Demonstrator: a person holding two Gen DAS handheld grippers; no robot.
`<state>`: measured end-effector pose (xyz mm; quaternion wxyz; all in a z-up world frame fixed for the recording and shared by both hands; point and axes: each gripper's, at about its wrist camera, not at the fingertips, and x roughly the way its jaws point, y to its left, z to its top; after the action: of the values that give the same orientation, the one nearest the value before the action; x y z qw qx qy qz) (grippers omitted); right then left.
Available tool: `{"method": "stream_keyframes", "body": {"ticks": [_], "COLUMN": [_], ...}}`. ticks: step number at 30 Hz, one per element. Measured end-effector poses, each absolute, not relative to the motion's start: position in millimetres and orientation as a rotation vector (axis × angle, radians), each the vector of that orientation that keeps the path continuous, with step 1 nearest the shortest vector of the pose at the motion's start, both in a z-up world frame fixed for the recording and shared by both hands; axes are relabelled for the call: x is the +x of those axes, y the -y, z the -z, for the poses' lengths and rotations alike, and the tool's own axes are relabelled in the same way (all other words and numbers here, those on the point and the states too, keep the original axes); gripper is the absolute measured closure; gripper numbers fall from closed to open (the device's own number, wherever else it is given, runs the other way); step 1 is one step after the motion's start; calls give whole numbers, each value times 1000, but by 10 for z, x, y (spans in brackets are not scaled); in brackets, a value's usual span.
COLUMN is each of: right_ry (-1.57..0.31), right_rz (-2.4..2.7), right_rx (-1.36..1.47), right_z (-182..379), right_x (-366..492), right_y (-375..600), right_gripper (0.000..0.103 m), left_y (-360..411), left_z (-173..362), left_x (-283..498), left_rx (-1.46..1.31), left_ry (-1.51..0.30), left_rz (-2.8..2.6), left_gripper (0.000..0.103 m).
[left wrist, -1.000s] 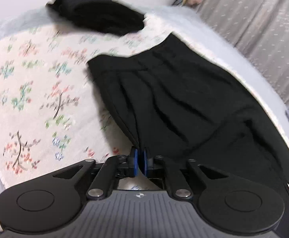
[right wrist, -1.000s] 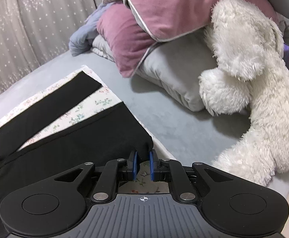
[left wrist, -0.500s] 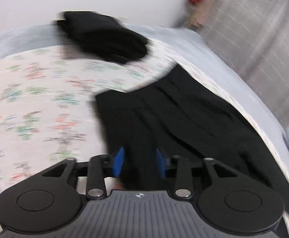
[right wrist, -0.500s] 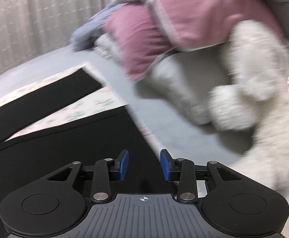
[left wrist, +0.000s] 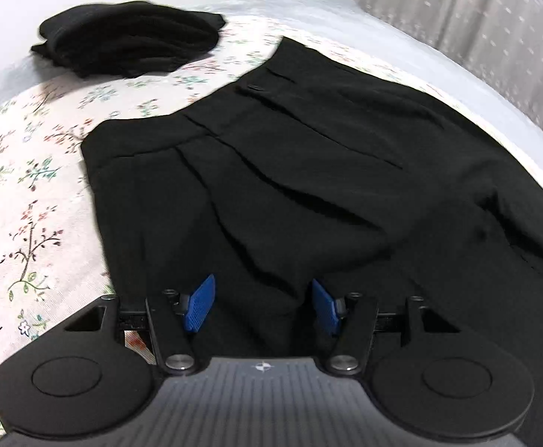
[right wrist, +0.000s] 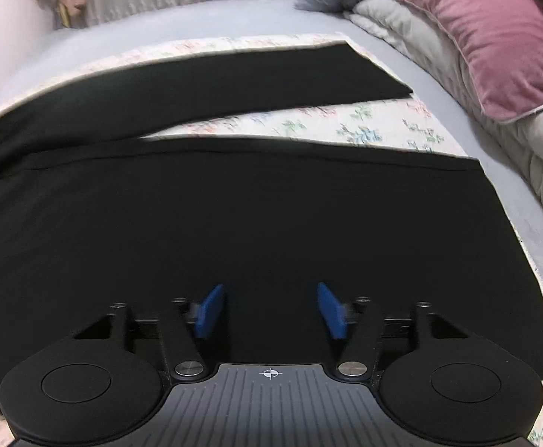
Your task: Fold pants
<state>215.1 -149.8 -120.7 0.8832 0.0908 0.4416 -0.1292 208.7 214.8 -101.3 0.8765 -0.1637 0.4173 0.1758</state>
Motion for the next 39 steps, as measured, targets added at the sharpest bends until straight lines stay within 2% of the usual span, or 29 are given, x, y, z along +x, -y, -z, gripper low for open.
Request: {"method": "stream_keyframes", "body": {"ticks": [9,13,18,23,30,36,39], "right_ry": [-886,-872,-856,-861,-837,-884,-814], "right_rz": [371,376,370,349,335,298,286], "right_rx": [300,323,301,245,234,174,160], "right_z": [1260,1274,1313,1359,1416,1253,1001], "right_x": [2376,2412,2530,2754,3133,3285,3238], "right_y": [1906,2037,2159,2282,2626,2805,2948], "right_gripper": [28,27,17,3,0,2,1], "left_y": [-2253,-2331,-2397,-2504,-2817,-2831,-2851], "left_z": [934,907,895,936,902,551,401], "left_x": [2114,2128,2330,2509,2761,2804,3094], "left_rx": [-361,-463,-484,-442,-434,-441,-373], "left_ry": [-864,-855,-869,-859,-871,-819,-778], "left_rz": [-443,-491,-531,-568,-578,-511,-475], "left_gripper": [30,31,31,31,31,30,21]}}
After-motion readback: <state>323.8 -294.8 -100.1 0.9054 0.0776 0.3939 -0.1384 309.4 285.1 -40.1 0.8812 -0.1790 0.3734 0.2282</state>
